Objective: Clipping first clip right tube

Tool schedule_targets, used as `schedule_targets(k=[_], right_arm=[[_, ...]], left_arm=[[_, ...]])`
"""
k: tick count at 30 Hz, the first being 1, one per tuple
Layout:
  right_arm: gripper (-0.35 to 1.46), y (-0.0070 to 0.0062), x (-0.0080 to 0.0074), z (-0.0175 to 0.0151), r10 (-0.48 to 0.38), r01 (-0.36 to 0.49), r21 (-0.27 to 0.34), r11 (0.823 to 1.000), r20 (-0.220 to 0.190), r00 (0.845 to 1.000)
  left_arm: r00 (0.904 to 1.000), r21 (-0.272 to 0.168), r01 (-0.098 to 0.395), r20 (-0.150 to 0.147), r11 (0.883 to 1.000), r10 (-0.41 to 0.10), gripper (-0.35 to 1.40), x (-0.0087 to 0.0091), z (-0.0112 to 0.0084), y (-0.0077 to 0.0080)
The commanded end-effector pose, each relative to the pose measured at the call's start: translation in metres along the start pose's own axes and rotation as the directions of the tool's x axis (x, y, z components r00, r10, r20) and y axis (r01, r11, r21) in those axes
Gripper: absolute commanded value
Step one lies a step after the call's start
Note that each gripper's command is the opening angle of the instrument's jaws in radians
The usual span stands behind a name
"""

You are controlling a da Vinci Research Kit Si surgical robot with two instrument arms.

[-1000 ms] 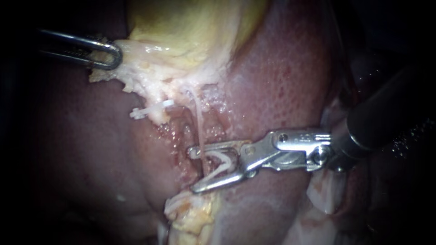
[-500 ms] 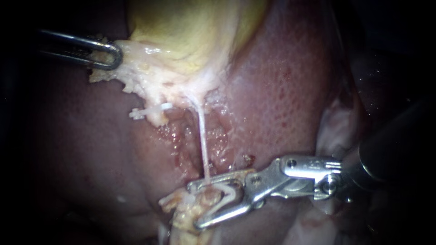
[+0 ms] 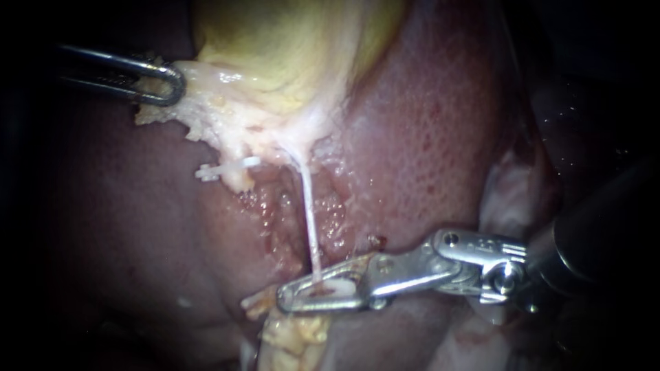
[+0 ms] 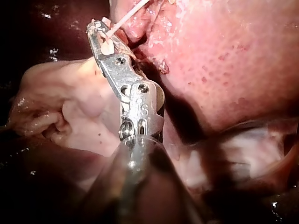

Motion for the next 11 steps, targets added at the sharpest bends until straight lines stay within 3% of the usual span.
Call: schedule_targets(k=[1,11], right_arm=[[-0.35,0.0001,-0.0001,-0.0001,-0.001,0.001,-0.007,1.0,-0.003,1.0],[-0.35,0.0003,-0.0002,0.0,-0.001,0.001,-0.024,1.0,-0.008,1.0]], left_arm=[[1.0,0.0,0.0,0.0,1.0,0.0,-0.35,0.0,0.0,0.0],[1.0,-0.001,0.0,0.0,1.0,0.0,-0.35,0.0,0.0,-0.0001]])
